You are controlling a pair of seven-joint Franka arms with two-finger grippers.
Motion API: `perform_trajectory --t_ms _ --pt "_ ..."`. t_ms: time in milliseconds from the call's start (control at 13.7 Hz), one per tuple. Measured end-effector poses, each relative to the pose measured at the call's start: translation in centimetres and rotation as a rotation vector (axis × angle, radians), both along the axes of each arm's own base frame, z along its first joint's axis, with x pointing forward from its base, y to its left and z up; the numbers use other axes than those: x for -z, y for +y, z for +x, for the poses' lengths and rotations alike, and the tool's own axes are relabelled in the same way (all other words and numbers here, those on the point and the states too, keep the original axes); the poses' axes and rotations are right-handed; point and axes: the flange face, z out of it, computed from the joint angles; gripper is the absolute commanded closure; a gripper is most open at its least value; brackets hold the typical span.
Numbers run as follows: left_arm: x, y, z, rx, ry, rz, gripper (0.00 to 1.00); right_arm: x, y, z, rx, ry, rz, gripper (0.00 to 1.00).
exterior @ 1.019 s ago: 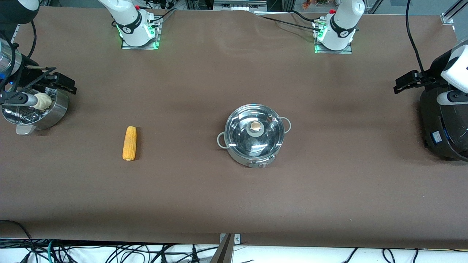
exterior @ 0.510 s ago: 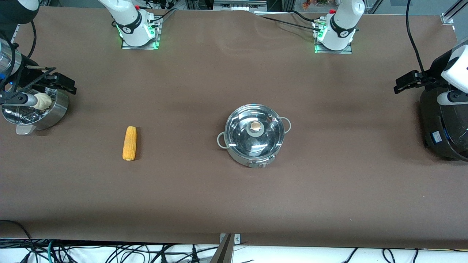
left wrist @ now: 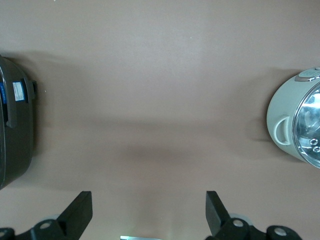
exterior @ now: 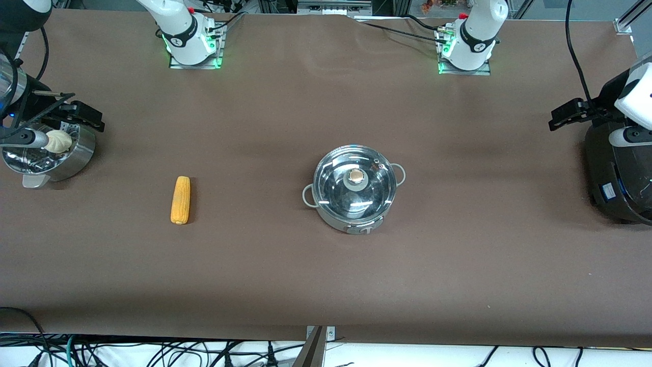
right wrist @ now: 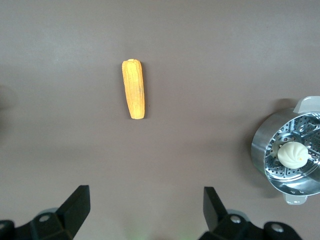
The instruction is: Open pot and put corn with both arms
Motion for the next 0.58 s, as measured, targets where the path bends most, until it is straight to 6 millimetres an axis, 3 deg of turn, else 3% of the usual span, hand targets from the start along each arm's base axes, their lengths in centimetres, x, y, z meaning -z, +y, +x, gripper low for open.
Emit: perform_trajectory --t_ms 218,583 --pt "0.0 0.0 0.0 0.0 0.0 0.0 0.0 1.4 0.0 0.8 0.0 0.014 0.001 0.0" --pt "0.0 0.0 0.0 0.0 0.0 0.0 0.0 6.2 0.2 3.9 -0.005 0.013 0.005 0.0"
